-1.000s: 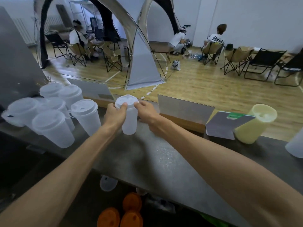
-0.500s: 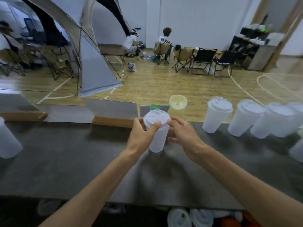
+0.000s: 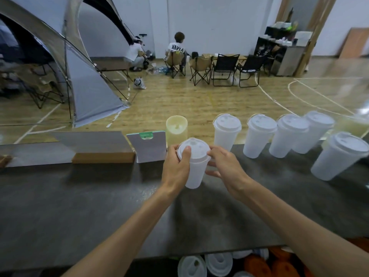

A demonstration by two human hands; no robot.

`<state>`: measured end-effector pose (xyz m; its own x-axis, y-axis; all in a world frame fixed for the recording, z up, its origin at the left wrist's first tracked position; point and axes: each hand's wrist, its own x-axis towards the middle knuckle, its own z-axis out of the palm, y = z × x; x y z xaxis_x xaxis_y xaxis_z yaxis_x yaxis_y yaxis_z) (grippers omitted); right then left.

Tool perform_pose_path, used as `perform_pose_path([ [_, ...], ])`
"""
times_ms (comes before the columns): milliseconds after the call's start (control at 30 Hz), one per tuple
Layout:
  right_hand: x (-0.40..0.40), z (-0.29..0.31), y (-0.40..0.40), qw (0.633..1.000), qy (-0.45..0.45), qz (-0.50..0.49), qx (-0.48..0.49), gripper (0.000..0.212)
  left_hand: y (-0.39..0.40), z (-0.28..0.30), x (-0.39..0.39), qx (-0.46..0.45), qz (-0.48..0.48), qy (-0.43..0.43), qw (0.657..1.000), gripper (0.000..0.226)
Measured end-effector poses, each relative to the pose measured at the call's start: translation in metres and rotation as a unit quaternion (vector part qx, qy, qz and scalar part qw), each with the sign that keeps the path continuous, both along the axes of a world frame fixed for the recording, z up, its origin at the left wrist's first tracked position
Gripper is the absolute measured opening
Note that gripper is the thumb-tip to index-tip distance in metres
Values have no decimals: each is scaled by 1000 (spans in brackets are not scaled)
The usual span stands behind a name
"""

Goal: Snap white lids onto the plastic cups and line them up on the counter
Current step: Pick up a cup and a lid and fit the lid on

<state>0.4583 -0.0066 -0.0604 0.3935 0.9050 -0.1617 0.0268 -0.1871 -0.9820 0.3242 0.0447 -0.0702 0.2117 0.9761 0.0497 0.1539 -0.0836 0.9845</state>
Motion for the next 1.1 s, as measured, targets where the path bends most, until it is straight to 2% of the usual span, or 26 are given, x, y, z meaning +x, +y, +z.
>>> perform_pose_path([
  [167, -1, -2, 9, 1000, -15, 1, -8, 20, 4, -8, -1, -4, -11, -13, 1000, 25],
  [333, -2, 19, 35, 998, 13, 0, -56, 26, 8, -7, 0, 0, -32, -31, 999, 45],
  [467, -4, 24, 50, 996, 16, -11, -90, 20, 10, -11, -1, -12, -42, -59, 997, 43],
  [700, 1, 18, 44, 997, 39, 4, -67, 25, 8, -18, 8, -3, -24, -89, 996, 47],
  [867, 6, 4, 27, 994, 98, 35, -10, 30, 11, -20, 11, -8, -21, -83, 996, 48],
  [1000, -1, 2, 26, 996, 90, -5, 20, 32, 11, -21, 13, -11, -16, -82, 996, 49],
  [1100, -7, -2, 19, 991, 127, 16, 37, 33, 10, -21, 12, -10, -18, -86, 996, 49],
])
